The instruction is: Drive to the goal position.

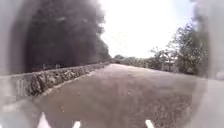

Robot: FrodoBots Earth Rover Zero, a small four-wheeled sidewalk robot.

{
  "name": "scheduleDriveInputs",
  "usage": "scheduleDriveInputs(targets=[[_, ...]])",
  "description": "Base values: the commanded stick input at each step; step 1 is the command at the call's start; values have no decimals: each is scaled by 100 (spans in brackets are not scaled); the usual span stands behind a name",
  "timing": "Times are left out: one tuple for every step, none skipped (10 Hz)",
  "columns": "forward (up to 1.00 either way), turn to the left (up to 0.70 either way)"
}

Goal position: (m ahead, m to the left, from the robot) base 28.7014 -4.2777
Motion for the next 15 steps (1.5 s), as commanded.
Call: scheduleDriveInputs(targets=[[85,-34],[85,-34],[85,-34],[85,-34],[85,-34],[85,0],[85,0],[85,0],[85,0],[85,0],[85,0],[85,0],[85,0],[85,0],[85,0]])
